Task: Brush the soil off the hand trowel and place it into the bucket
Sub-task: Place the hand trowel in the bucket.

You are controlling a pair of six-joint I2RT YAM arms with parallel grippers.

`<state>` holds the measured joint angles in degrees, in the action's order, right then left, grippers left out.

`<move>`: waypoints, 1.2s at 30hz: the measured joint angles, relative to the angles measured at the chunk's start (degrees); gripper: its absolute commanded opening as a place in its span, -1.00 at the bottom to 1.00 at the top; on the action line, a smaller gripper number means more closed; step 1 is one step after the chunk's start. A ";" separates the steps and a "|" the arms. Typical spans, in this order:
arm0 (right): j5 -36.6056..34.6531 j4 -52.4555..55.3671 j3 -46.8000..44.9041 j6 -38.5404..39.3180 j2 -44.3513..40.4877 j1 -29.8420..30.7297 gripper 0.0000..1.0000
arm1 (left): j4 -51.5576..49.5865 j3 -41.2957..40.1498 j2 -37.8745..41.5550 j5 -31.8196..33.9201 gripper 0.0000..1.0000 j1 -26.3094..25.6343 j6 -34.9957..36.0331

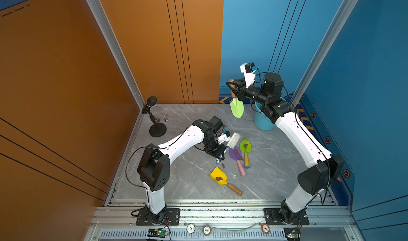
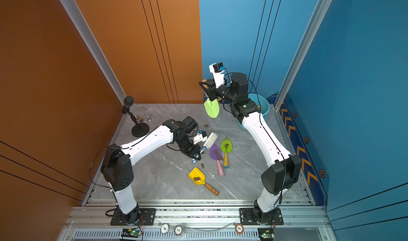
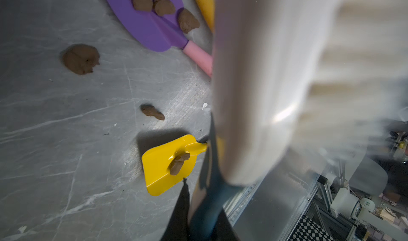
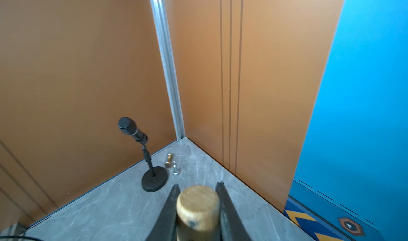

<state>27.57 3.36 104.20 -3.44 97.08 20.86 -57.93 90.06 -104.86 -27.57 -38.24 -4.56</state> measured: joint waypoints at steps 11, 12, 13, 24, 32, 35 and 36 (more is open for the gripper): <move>-25.00 -7.78 -1.97 2.97 5.90 -12.92 -0.97 | 7.58 -4.00 6.51 11.65 -1.00 6.82 -6.10; -26.40 -8.15 -1.09 3.61 7.87 -14.29 -0.98 | 8.04 -4.55 7.23 12.66 -1.00 6.88 -6.69; -27.52 -8.48 -0.48 4.11 9.51 -15.28 -0.97 | 8.66 -5.09 7.89 13.46 -1.00 6.91 -7.17; -33.94 -13.90 4.83 3.82 27.28 -20.17 -0.93 | 16.74 -2.60 5.44 17.81 -1.00 9.51 -13.29; -34.56 -13.44 5.55 1.11 31.65 -20.55 -0.49 | 18.80 1.22 -0.50 19.10 -1.00 9.40 -16.13; -34.73 -13.46 5.20 -0.28 31.61 -20.55 -0.26 | 19.28 1.22 -0.68 19.32 -0.99 9.40 -17.03; -34.82 -13.40 4.96 -0.46 31.58 -20.55 -0.24 | 19.45 1.22 -0.68 19.32 -0.94 9.40 -17.40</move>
<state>-7.25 -10.04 109.16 -3.90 128.66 0.32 -38.48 91.29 -105.54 -8.25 -28.84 -21.96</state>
